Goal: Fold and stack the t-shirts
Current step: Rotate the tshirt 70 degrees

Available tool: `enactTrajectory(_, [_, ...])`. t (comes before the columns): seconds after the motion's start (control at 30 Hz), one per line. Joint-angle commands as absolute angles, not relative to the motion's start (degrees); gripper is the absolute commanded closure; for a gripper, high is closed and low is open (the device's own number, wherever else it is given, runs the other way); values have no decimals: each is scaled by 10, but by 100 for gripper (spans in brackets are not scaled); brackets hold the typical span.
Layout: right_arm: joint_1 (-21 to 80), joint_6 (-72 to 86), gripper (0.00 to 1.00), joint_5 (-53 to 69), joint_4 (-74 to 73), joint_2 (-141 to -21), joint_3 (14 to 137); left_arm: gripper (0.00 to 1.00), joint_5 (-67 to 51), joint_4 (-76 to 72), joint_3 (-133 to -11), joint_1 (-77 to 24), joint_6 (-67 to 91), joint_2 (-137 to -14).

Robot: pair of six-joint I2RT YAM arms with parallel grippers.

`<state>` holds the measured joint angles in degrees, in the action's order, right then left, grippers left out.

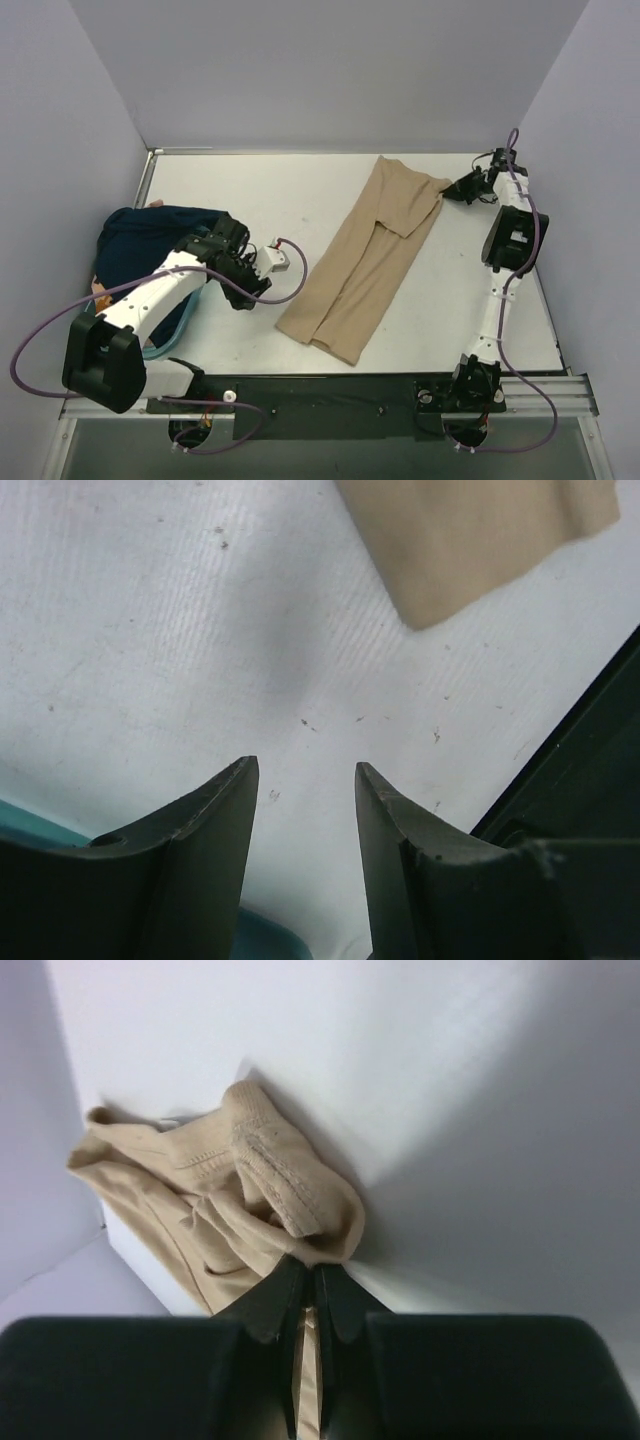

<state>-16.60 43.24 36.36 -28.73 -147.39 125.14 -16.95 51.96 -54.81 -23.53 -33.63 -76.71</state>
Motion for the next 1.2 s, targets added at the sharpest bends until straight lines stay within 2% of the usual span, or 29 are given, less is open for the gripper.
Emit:
enactTrajectory(0.0, [-131,561,85,403,-131,-1502,1301,46,-225,481,-516,-258,-445,-734])
enactTrajectory(0.03, [-131,580,76,400,-98,-1504,1300,45,-224,476,-512,-282,-456,-731])
enactTrajectory(0.07, [-130,583,50,396,-89,-1504,1301,45,-219,464,-505,-296,-472,-726])
enactTrajectory(0.1, [-131,580,38,386,-89,-1500,1301,44,-212,459,-504,-328,-479,-724])
enactTrajectory(0.13, [-134,567,14,383,-92,-1487,1293,43,-210,451,-499,-341,-492,-720])
enactTrajectory(0.2, [-142,535,2,359,-108,-1444,1260,38,-239,444,-493,-372,-536,-710])
enactTrajectory(0.37, [-155,433,0,290,-179,-1227,1095,32,-319,440,-468,-374,-734,-701])
enactTrajectory(0.5, [-111,308,0,202,-317,-1027,879,32,-346,425,-461,-388,-767,-736])
enactTrajectory(0.6, [-69,292,0,184,-363,-902,723,34,-338,400,-454,-409,-787,-756])
enactTrajectory(0.63, [-42,294,0,183,-383,-841,653,34,-324,383,-452,-419,-792,-767])
enactTrajectory(0.73, [56,325,1,157,-424,-732,543,35,-298,374,-452,-437,-818,-791])
enactTrajectory(0.83, [189,439,9,142,-418,-635,428,35,-280,346,-435,-452,-833,-808])
enactTrajectory(0.97, [298,558,26,155,-347,-602,349,35,-258,303,-401,-470,-843,-807])
enactTrajectory(1.17, [368,575,31,213,-257,-704,341,35,-253,323,-400,-484,-836,-788])
